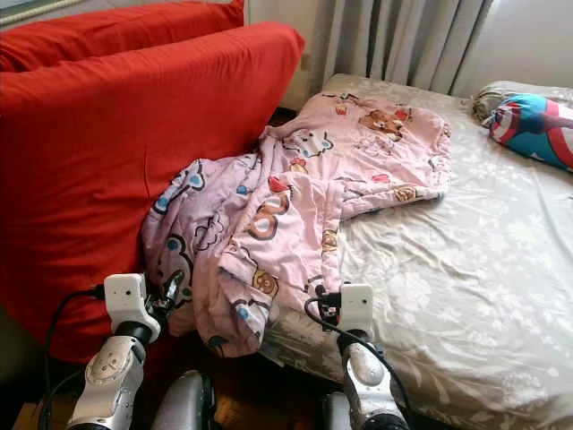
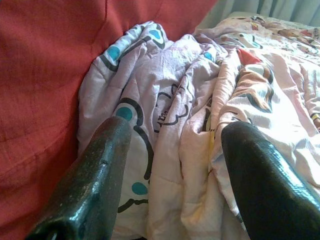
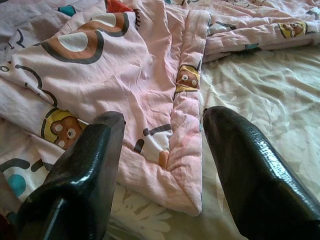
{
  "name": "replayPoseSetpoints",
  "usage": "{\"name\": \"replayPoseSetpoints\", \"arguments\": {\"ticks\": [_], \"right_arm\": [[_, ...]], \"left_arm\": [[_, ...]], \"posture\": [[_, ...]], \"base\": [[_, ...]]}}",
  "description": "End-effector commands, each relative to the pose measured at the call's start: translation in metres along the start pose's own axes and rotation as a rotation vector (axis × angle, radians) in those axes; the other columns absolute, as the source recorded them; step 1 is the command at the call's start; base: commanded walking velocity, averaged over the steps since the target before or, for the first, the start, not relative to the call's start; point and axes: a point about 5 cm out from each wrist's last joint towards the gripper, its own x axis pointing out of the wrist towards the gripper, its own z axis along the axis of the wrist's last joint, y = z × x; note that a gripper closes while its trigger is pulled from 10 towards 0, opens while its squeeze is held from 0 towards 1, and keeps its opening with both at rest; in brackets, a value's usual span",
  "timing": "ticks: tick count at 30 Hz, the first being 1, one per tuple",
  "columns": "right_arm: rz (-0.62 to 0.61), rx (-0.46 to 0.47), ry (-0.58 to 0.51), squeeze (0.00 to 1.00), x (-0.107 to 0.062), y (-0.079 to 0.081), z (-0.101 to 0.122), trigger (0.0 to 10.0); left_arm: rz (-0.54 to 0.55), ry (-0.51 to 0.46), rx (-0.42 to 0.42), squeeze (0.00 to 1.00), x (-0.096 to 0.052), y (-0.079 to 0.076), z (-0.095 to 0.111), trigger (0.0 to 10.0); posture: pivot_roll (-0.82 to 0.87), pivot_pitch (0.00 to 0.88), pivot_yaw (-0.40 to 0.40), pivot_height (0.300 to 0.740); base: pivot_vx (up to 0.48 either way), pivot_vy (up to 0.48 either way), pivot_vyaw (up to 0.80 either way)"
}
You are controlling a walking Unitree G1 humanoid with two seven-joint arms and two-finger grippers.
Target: Clean up the room
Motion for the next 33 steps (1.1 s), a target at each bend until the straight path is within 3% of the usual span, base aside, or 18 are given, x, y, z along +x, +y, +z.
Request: {"name": "replayPoseSetpoints", "arguments": {"ticks": [1, 15, 22, 33], "right_arm": [[0.005, -0.004, 0.005, 0.0, 0.0004, 0.0013, 0.0, 10.0], [0.042, -0.006, -0.022, 0.0, -0.0006, 0.0058, 0.0017, 10.0], [0.052, -0.005, -0.012, 0.0, -0.0006, 0.008, 0.0002, 10.0], [0.038, 0.023, -0.003, 0.0, -0.0002, 0.0067, -0.0006, 10.0]], "left_arm": [[-0.006, -0.009, 0.004, 0.0, 0.0012, -0.0007, 0.0033, 10.0], [-0.008, -0.004, 0.013, 0.0, 0.0014, 0.0002, 0.0027, 10.0], [-0.009, 0.007, 0.018, 0.0, 0.0015, 0.0004, 0.001, 10.0], [-0.016, 0.007, 0.017, 0.0, 0.0014, 0.0001, 0.0003, 10.0]], "posture": [[-0.04, 0.066, -0.032, 0.598], [-0.04, 0.065, -0.029, 0.594], [-0.04, 0.063, -0.029, 0.594], [-0.04, 0.055, -0.027, 0.594]], "base": [[0.0, 0.0, 0.0], [0.0, 0.0, 0.03], [0.267, 0.0, 0.8], [0.277, 0.0, 0.0]]}}
